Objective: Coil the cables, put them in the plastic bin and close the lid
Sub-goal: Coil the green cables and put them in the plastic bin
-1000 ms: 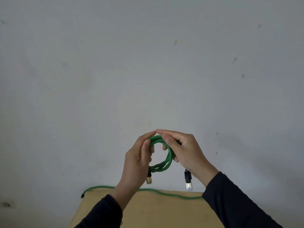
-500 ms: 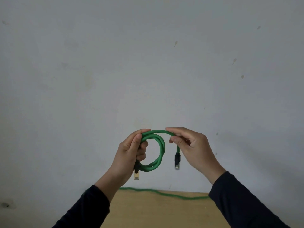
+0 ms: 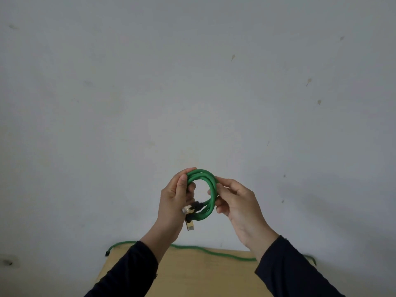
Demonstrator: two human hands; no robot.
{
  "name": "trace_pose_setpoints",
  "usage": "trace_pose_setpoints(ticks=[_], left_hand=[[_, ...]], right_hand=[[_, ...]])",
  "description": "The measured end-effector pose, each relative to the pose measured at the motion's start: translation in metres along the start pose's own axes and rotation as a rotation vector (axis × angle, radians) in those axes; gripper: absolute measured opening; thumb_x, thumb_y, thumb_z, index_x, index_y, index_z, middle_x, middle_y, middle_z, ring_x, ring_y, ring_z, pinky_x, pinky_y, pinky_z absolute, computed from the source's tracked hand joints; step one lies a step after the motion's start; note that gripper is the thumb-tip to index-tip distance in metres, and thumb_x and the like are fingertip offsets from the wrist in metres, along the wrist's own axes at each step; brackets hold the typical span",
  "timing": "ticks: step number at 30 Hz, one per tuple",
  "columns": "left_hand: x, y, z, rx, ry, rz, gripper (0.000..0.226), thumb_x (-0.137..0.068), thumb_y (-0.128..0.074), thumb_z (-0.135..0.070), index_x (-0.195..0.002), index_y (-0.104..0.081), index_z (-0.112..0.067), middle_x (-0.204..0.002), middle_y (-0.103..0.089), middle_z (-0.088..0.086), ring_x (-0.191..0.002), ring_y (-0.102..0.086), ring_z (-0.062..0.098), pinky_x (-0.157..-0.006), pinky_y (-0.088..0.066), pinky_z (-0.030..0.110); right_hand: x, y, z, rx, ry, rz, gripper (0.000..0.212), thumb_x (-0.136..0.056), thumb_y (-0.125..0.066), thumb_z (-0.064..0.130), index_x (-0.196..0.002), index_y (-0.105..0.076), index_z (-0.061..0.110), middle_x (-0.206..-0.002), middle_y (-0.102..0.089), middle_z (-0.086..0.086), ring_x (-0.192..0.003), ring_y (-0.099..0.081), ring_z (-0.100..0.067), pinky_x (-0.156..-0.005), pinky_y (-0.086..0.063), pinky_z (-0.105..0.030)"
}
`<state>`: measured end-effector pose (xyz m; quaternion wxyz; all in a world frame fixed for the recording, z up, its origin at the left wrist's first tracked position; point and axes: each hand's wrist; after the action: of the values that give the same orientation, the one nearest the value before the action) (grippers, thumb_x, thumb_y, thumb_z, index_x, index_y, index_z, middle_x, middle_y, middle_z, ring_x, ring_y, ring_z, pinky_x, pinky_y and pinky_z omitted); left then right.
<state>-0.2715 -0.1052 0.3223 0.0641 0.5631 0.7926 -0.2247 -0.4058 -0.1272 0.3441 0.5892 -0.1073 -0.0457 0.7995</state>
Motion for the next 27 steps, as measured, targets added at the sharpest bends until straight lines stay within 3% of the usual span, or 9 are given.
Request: trace_pose_setpoints(ticks=[4,7,9,12,17,22,24,27], left_hand=[[-0.004,-0.004,0.000,0.036,0.008,-0.081,0.033,-0.101,-0.034,-0.016,-0.098,-0.066,-0.019,-0.065,-0.046,0.002,-0.045,-0.031,0.007,-0.042,-0.030,0.018],[-0.006,-0.005,-0.003,0.040,-0.011,-0.111,0.033,-0.101,-0.034,-0.017,-0.098,-0.067,-0.021,-0.066,-0.047,0.002,-0.045,-0.033,0.007,-0.042,-0.032,0.017],[-0.006,-0.003,-0.004,0.047,-0.016,-0.114,0.032,-0.101,-0.034,-0.018,-0.100,-0.066,-0.021,-0.066,-0.048,0.001,-0.045,-0.033,0.007,-0.043,-0.033,0.017],[-0.003,0.002,-0.003,0.086,0.021,-0.071,0.032,-0.101,-0.033,-0.020,-0.104,-0.065,-0.021,-0.066,-0.048,-0.001,-0.047,-0.033,0.007,-0.045,-0.033,0.018],[0.010,0.006,0.008,-0.053,0.035,-0.059,0.032,-0.101,-0.032,-0.023,-0.109,-0.063,-0.028,-0.074,-0.057,-0.001,-0.056,-0.045,0.009,-0.056,-0.042,0.023],[0.031,0.018,0.027,-0.262,0.095,-0.129,0.031,-0.099,-0.037,-0.024,-0.110,-0.063,-0.035,-0.082,-0.066,-0.001,-0.061,-0.059,0.000,-0.056,-0.047,0.013],[0.045,0.025,0.038,-0.281,0.147,-0.127,0.029,-0.098,-0.041,-0.025,-0.113,-0.064,-0.034,-0.080,-0.070,-0.006,-0.068,-0.065,0.002,-0.063,-0.050,0.016],[0.072,0.033,0.062,-0.254,0.240,-0.083,0.027,-0.097,-0.046,-0.021,-0.115,-0.064,-0.029,-0.096,-0.070,-0.015,-0.079,-0.070,0.005,-0.072,-0.054,0.021]], right_hand=[[0.007,-0.002,-0.005,0.447,0.268,-0.057,0.024,-0.095,-0.048,0.023,-0.110,-0.066,0.021,-0.072,-0.061,0.003,-0.051,-0.054,-0.008,-0.056,-0.046,-0.015],[0.012,-0.006,-0.015,0.654,0.555,-0.047,0.043,-0.087,-0.058,0.036,-0.128,-0.051,0.024,-0.090,-0.060,0.008,-0.069,-0.058,-0.009,-0.064,-0.045,-0.011],[0.011,-0.005,-0.023,0.752,0.704,0.010,0.057,-0.085,-0.061,0.032,-0.136,-0.038,0.033,-0.093,-0.057,0.007,-0.074,-0.056,-0.008,-0.066,-0.042,-0.008],[0.007,-0.002,-0.032,0.879,0.883,0.028,0.051,-0.091,-0.051,0.021,-0.138,-0.037,0.031,-0.084,-0.055,0.003,-0.075,-0.047,0.001,-0.069,-0.035,-0.003],[0.006,-0.004,-0.050,0.826,0.886,-0.129,0.043,-0.093,-0.041,0.019,-0.135,-0.045,0.015,-0.081,-0.047,0.007,-0.073,-0.043,0.009,-0.068,-0.033,0.000],[0.014,-0.003,-0.080,0.829,0.761,-0.170,0.042,-0.093,-0.040,0.021,-0.133,-0.047,0.016,-0.074,-0.046,0.004,-0.068,-0.045,0.006,-0.065,-0.034,-0.002],[0.026,0.000,-0.096,0.849,0.693,-0.183,0.041,-0.092,-0.045,0.015,-0.133,-0.048,0.016,-0.072,-0.046,0.003,-0.066,-0.044,0.006,-0.063,-0.033,-0.002],[0.056,0.011,-0.122,0.890,0.596,-0.193,0.044,-0.091,-0.050,0.005,-0.134,-0.048,0.015,-0.071,-0.046,0.003,-0.067,-0.045,0.007,-0.063,-0.033,-0.002]])
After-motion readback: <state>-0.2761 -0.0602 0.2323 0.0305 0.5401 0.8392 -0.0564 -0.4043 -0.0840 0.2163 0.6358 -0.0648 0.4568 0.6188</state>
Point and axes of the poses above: each hand's wrist, its own x-axis away from the middle knuckle, its own y-axis out of the back of the hand, z = x × y
